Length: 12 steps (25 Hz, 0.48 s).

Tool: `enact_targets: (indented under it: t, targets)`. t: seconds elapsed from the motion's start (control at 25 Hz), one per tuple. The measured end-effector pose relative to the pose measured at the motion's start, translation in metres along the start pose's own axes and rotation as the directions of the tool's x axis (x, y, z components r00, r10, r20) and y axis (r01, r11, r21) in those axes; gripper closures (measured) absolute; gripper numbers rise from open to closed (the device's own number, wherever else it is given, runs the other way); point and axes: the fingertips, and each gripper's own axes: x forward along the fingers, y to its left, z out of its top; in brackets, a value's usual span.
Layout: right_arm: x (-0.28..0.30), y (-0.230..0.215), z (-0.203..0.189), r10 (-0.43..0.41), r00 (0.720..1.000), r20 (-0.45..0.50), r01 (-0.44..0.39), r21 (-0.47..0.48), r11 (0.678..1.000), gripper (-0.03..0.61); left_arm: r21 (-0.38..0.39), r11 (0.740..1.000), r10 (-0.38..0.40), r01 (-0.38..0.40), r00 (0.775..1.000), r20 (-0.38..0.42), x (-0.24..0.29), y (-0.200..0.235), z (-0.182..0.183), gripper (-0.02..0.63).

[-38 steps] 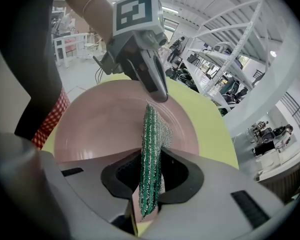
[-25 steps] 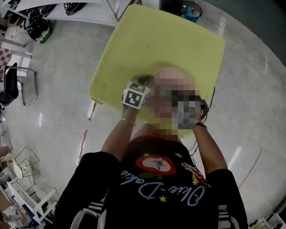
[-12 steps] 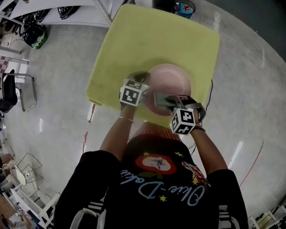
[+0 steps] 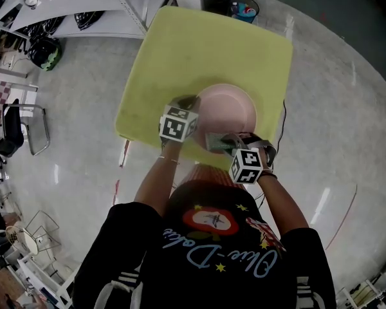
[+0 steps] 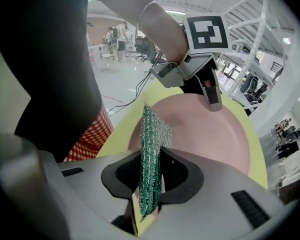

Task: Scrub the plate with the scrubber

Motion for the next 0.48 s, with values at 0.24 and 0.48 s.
enact_targets:
  t: [0.24,0.48]
  targets:
    - [0.001,0.016,-0.002,0.063,0.998,0.001,-0.063,-0.009,0.998,0.515,0.015,1.0,-0.001,0.001,1.0,0.006,-0.002,-0.003,0.001,0.604]
    - [-0.004,0.011,0.001,0.059,0.998,0.013,-0.058,-0.022,0.998,0.515,0.046,0.999,-0.005,0.004,1.0,0.023,-0.004,-0.004,0.003,0.604]
